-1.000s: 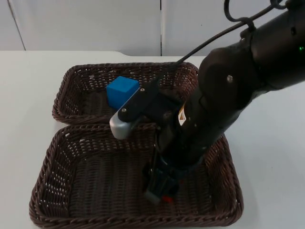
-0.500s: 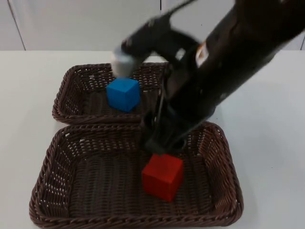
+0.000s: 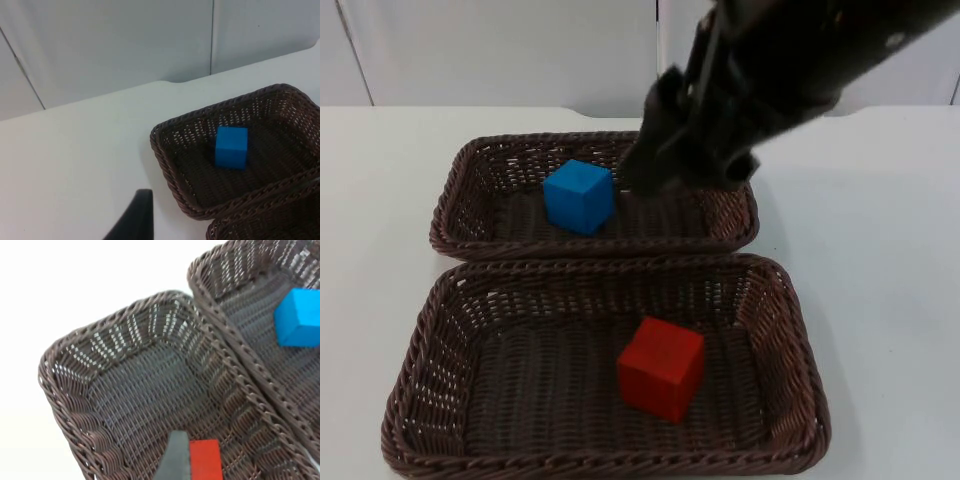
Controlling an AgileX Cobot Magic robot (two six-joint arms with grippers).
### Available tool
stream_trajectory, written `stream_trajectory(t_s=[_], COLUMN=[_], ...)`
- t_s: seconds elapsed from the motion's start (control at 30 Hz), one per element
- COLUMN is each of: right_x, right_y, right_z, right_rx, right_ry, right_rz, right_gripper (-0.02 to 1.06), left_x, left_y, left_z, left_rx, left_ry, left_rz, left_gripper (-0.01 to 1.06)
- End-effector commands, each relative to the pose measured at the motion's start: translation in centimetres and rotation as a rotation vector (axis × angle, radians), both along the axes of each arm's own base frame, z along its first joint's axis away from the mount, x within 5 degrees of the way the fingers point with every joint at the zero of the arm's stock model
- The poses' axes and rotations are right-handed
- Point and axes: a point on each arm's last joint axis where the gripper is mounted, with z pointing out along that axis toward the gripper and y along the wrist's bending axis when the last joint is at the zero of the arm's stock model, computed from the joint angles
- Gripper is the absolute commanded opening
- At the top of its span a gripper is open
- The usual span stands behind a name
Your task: Pick up one cube with the left hand and place it into the upper basket. Pick up one cube with the right hand and place it into the lower basket.
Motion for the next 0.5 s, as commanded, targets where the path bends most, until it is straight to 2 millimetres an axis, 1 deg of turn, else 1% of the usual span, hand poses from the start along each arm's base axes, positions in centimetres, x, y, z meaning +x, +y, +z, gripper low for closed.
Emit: stream_trajectory(t_s=[0.0, 0.1, 0.13, 0.17, 0.3, 0.33, 0.47], right_x=[-0.6, -1.2, -1.7, -1.7, -3.3, -3.3, -5.4], right_y=[-0.3, -1.0, -1.5, -1.5, -3.4, -3.4, -5.9], right_z=[1.0, 2.2, 2.4, 2.4, 2.8, 2.8, 2.8], right_rx=[0.023, 0.034, 0.033, 0.033, 0.049, 0.049, 0.099], right_ry=[-0.006, -0.012, -0.008, -0.008, -0.025, -0.025, -0.046], right_rz=[-0.001, 0.002, 0.001, 0.001, 0.001, 0.001, -0.021], right_gripper=[0.69, 0.69, 0.69, 0.69, 0.69, 0.69, 0.69], left_x=[-0.3, -0.9, -1.5, -1.5, -3.4, -3.4, -5.1], left_y=[-0.1, 0.1, 0.2, 0.2, 0.8, 0.8, 1.2], left_z=[0.1, 0.3, 0.6, 0.6, 1.0, 1.0, 1.0], left_rx=[-0.024, -0.022, -0.023, -0.023, -0.029, -0.029, -0.026], left_ry=[-0.010, -0.026, -0.039, -0.039, -0.062, -0.062, -0.052], left_rz=[-0.005, -0.008, -0.009, -0.009, -0.011, -0.011, -0.013], left_gripper=[1.05, 1.05, 1.05, 1.05, 1.05, 1.05, 1.05])
